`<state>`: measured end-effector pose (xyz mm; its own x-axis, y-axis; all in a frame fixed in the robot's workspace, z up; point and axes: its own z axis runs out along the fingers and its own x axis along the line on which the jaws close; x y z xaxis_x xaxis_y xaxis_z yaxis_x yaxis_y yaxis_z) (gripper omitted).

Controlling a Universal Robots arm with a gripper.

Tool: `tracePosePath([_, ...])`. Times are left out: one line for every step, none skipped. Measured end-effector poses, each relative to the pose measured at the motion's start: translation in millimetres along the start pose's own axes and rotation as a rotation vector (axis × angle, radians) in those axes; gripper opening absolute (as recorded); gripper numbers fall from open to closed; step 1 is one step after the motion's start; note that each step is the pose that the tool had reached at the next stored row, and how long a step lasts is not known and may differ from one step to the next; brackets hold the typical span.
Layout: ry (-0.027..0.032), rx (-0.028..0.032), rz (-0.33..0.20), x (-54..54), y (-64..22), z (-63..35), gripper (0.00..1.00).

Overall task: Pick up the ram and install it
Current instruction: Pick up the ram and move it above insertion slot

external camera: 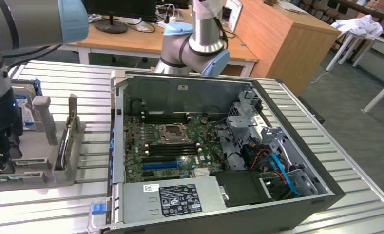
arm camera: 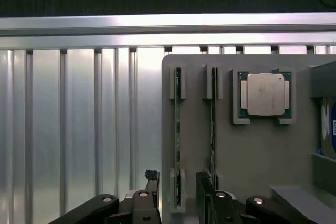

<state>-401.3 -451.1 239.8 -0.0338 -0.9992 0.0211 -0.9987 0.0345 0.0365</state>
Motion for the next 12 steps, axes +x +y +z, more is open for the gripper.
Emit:
tracePosePath([-0.0001,-0.0001,0.0,0.0,0.8,1.8,0.41])
tracePosePath([-0.0002,-0.0001,0.0,0.0,1.5,3.8,0.41])
tracePosePath([-0.0004,-0.0001,0.0,0.1,1.8,5.6,0.41])
tracePosePath([-0.0006,0.0,0.0,0.1,2.2,7.5,0.41])
tracePosePath([-0.0008,-0.0001,0.0,0.1,2.7,9.3,0.41])
tracePosePath([-0.0009,-0.0001,0.0,0.1,2.9,11.0,0.41])
tracePosePath([-0.0013,-0.0001,0.0,0.2,3.1,12.9,0.41])
tracePosePath([-0.0016,-0.0001,0.0,0.3,3.3,14.8,0.41])
tracePosePath([-0.002,-0.0001,0.0,0.4,3.6,16.6,0.41])
tracePosePath([-0.0022,-0.0002,0.0,0.5,4.0,18.4,0.41])
tracePosePath([-0.0025,-0.0003,0.0,0.5,4.6,20.2,0.41])
tracePosePath([-0.0029,-0.0002,0.0,0.6,5.2,22.0,0.41])
